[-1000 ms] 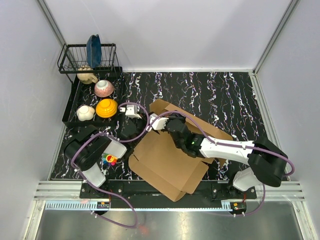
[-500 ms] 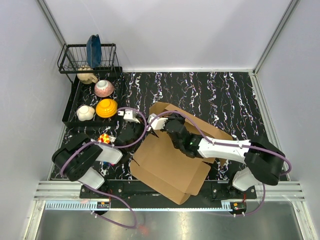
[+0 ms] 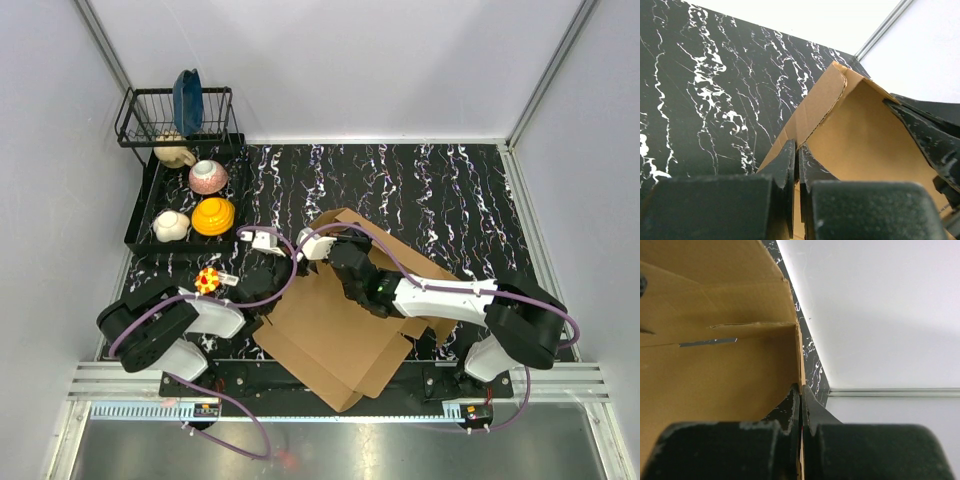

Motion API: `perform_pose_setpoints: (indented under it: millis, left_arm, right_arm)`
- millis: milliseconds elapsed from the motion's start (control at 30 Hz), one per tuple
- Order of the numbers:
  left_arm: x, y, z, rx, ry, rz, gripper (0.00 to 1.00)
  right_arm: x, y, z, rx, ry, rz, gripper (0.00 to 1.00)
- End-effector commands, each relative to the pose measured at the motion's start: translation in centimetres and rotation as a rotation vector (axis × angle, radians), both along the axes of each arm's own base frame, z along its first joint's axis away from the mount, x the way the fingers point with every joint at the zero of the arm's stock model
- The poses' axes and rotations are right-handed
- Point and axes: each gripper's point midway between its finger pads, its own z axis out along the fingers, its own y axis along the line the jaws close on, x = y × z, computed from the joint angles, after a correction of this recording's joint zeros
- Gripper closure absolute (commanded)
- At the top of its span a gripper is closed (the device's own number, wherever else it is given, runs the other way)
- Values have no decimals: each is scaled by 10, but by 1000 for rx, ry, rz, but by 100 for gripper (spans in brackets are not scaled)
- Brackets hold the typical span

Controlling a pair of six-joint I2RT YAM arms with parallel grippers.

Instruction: Fold the paper box

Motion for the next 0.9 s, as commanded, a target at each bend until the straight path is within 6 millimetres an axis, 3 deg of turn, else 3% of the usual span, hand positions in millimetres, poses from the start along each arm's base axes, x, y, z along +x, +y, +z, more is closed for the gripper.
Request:
perform_pose_setpoints:
  millis: [0, 333, 867]
  left_arm:
    - [-15, -11, 36, -165, -72, -38, 100]
    - [-42, -25, -5, -191, -5, -82, 100]
    - [-43, -38, -21, -191, 23, -85, 100]
  right_arm:
    - [-10, 7, -11, 19, 19, 24, 100]
    - [-23, 1, -19, 35, 24, 11, 100]
    - [-33, -2, -33, -45, -15, 2, 100]
